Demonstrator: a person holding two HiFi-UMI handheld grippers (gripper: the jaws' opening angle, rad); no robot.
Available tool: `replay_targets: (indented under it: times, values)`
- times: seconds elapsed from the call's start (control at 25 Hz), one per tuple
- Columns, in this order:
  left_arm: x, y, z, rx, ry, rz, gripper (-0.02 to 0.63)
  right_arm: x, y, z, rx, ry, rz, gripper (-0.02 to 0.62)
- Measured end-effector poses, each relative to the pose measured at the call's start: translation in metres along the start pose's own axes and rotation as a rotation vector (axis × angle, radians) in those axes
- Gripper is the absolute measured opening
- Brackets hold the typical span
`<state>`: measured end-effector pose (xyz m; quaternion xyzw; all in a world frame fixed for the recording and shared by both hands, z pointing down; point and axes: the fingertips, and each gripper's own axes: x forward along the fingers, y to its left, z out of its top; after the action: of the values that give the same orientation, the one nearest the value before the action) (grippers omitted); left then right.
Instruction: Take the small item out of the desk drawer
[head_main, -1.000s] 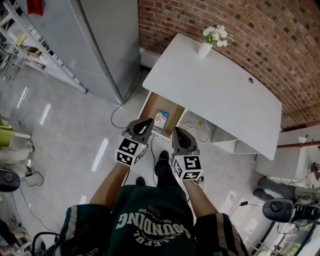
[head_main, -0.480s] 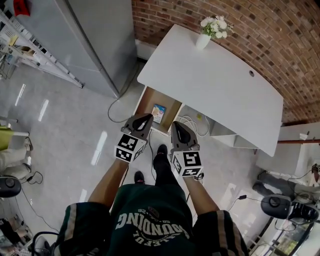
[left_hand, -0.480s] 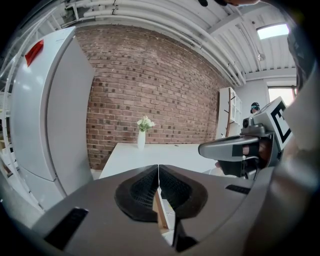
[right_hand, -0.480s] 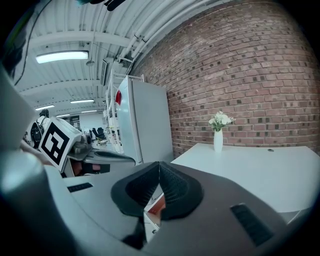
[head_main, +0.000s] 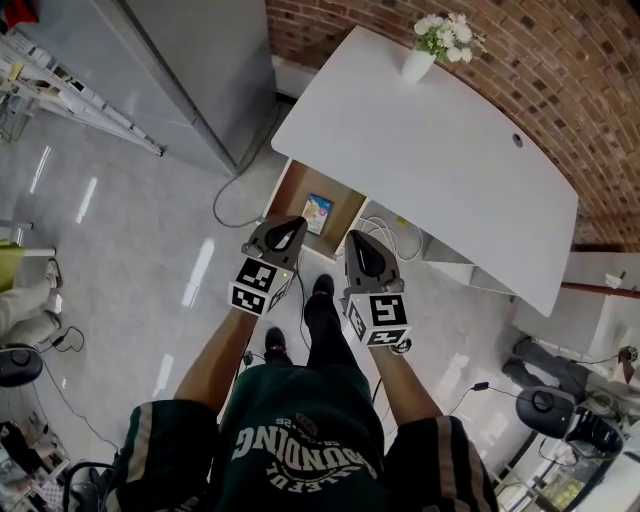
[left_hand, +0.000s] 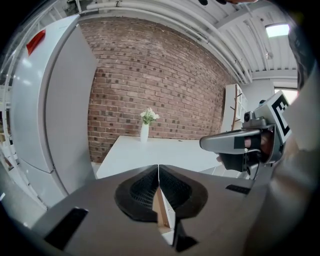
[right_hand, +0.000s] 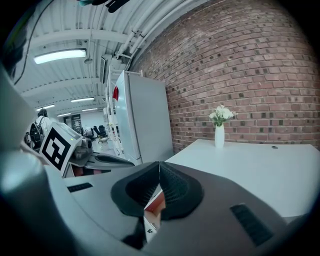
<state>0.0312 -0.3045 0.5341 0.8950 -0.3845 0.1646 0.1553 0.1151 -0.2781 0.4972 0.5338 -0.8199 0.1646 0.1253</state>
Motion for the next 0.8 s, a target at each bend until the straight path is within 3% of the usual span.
replay_targets:
  times: [0.56,0.8]
  values:
    - [0.042,0.011,-0.046,-0.066,0.082,0.041,0.024,0.03,-0.009,-0.037,-0.031,0.082,0.071,0.025]
    - [0.065,0.015,-0.072,-0.107,0.123,0.068,0.201,0.037,-0.018,-0.047,-0.026,0.104,0.078,0.025]
